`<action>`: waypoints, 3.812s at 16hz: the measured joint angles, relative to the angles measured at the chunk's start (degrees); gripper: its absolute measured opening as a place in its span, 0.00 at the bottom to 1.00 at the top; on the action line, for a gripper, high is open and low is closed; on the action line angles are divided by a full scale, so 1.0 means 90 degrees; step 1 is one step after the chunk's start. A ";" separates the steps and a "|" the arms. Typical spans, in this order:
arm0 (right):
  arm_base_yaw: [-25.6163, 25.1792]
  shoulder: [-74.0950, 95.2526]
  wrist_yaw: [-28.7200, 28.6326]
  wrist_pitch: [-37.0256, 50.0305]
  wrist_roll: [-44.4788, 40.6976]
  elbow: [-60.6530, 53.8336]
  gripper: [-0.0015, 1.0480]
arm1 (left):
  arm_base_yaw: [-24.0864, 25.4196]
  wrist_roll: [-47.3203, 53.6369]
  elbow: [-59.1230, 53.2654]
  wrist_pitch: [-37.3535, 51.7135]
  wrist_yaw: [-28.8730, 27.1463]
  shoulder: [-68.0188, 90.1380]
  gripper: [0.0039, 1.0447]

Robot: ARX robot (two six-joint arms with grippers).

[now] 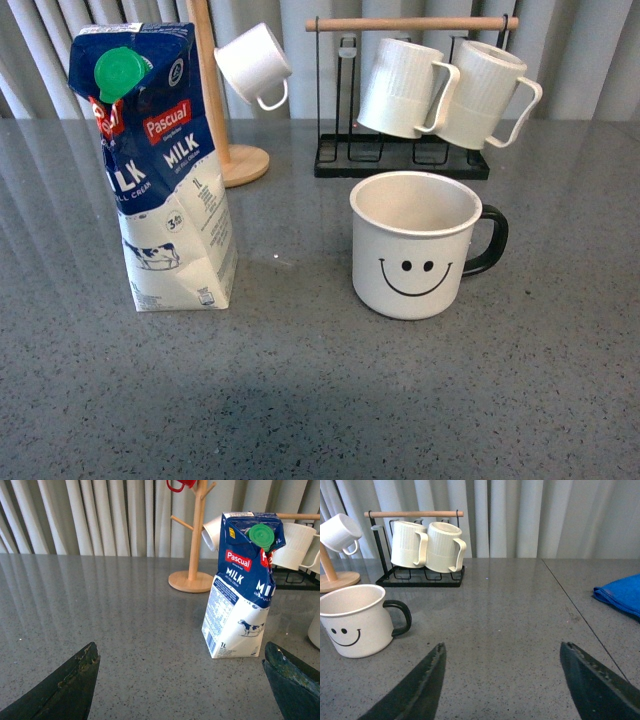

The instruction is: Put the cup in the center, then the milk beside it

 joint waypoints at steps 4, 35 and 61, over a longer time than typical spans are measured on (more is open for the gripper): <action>0.0000 0.0000 0.0000 0.0000 0.0000 0.0000 0.93 | 0.0000 0.0000 0.0000 -0.0002 0.0000 0.0000 0.94; 0.0000 0.0000 0.0000 0.0000 -0.0005 0.0000 0.94 | -0.1141 -0.0495 0.5047 0.0627 0.1632 0.7577 0.94; 0.0000 0.0000 0.0000 0.0000 -0.0005 0.0000 0.94 | -0.2246 -0.0724 0.5192 0.0265 0.0299 0.8072 0.02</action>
